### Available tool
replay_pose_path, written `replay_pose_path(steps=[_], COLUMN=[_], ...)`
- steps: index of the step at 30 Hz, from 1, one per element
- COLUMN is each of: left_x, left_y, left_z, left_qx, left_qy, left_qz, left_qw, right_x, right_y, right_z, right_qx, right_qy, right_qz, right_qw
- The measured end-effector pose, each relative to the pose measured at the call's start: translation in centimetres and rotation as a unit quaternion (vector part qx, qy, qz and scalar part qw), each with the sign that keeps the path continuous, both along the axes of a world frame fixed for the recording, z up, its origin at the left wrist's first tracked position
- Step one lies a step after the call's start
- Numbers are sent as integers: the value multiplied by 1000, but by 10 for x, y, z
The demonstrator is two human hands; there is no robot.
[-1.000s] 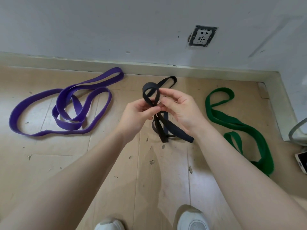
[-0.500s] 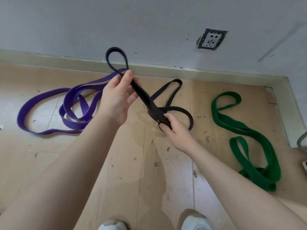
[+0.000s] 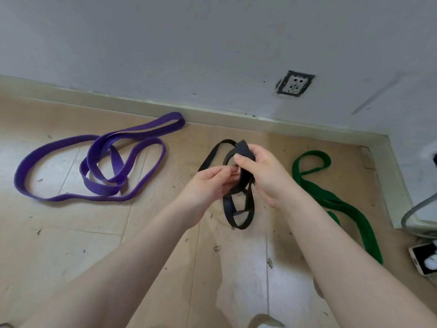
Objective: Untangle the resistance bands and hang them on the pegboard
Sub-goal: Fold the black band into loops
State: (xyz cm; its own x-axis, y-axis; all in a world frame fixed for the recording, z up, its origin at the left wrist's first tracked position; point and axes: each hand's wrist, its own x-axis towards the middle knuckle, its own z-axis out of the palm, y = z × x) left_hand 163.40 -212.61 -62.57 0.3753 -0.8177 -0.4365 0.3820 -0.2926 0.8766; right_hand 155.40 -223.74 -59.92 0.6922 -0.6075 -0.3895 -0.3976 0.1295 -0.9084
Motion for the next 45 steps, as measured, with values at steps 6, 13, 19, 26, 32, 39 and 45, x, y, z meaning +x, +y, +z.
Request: replay_pose_path(steps=[6,13,19,26,32,39,45], left_x=[-2,-8,-11,12,22,39,16], left_y=[4,-2,-5,2,4,7,5], left_z=[6,3,5,26,37,37,30], left_qx=[-24,13,43,-22,8,11,-1], left_qy=[-105,-280,-455,-216,-165,141,102], left_qz=[4,6,-16,91,151,297,103], left_qw=[994,960,889,972,975,944,989], right_x=[-5,2,6,-17,-20,-17,3], right_y=[2,9,12,4,28,41,27], right_z=[2,2,4,-13,-40,-32,27], right_qx=[135,275,298,125,-48,-303,-135], right_qy=[-33,-87,-124,-64,28,16,-124], right_qz=[-78,-260,-248,-19,178,111,7], right_qw=[987,922,913,990,983,946,983])
